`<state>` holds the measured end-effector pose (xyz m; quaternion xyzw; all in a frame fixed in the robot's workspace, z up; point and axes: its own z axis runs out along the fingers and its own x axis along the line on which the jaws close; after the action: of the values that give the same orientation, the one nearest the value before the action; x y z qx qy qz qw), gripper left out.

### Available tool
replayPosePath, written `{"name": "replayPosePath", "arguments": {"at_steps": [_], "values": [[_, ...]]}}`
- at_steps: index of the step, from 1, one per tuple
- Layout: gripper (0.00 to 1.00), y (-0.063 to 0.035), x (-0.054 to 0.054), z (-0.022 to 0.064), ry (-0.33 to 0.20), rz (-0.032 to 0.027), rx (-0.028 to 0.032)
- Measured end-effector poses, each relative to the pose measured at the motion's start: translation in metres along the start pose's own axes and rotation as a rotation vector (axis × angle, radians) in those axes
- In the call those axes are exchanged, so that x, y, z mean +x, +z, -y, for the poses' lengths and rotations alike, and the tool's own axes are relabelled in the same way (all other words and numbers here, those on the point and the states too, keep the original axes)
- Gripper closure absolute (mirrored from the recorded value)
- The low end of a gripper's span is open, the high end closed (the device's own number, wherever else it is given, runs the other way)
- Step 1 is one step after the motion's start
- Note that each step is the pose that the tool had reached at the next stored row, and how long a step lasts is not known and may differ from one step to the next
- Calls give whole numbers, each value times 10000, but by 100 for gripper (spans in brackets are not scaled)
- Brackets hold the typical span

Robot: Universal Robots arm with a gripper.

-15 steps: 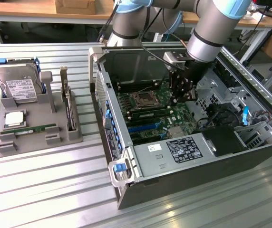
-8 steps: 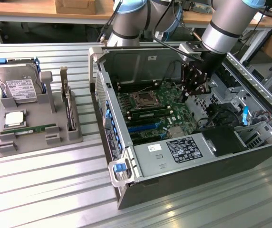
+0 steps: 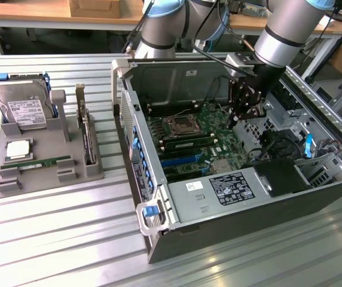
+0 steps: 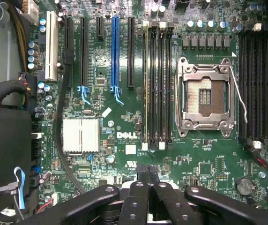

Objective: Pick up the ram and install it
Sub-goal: 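Press down the ram until it locks into place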

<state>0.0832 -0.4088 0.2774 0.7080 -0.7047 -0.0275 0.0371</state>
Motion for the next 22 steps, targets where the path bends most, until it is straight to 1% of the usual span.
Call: {"name": "replayPosePath", "arguments": {"at_steps": [2, 3, 4, 5, 6, 8, 10, 12, 17, 18, 19, 20, 21, 22], "values": [[90, 10, -1, -39, 0, 1, 0], [90, 27, -1, -84, 0, 1, 0], [90, 70, -2, -178, 0, -1, 0], [90, 110, -3, -216, 1, 0, 0], [90, 147, -3, -231, 0, 0, 0], [90, 237, -4, -235, 0, -2, 0], [90, 348, -6, -237, 1, -4, 0], [90, 416, -20, -236, 2, -3, 0], [90, 493, -40, -242, 1, -9, -1], [90, 497, -39, -246, 0, -7, 2], [90, 490, -39, -249, 0, 10, 19], [90, 412, -37, -262, 1, 8, 82], [90, 402, -38, -312, 1, 11, 139], [90, 406, -38, -369, 1, 7, 154]]}}
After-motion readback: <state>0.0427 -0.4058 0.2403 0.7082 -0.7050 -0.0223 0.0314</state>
